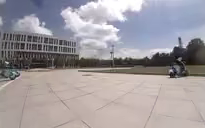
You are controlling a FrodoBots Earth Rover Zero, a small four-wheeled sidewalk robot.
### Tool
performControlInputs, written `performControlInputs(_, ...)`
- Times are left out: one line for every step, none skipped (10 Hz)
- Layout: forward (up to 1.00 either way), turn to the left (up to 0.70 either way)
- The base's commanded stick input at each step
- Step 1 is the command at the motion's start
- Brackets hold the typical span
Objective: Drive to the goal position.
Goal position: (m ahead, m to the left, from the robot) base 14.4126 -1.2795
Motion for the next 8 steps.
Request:
performControlInputs(0.70, 0.00)
performControlInputs(0.70, 0.00)
performControlInputs(0.70, 0.00)
performControlInputs(0.69, 0.00)
performControlInputs(0.23, 0.00)
performControlInputs(0.00, 0.00)
performControlInputs(0.00, 0.00)
performControlInputs(0.00, 0.00)
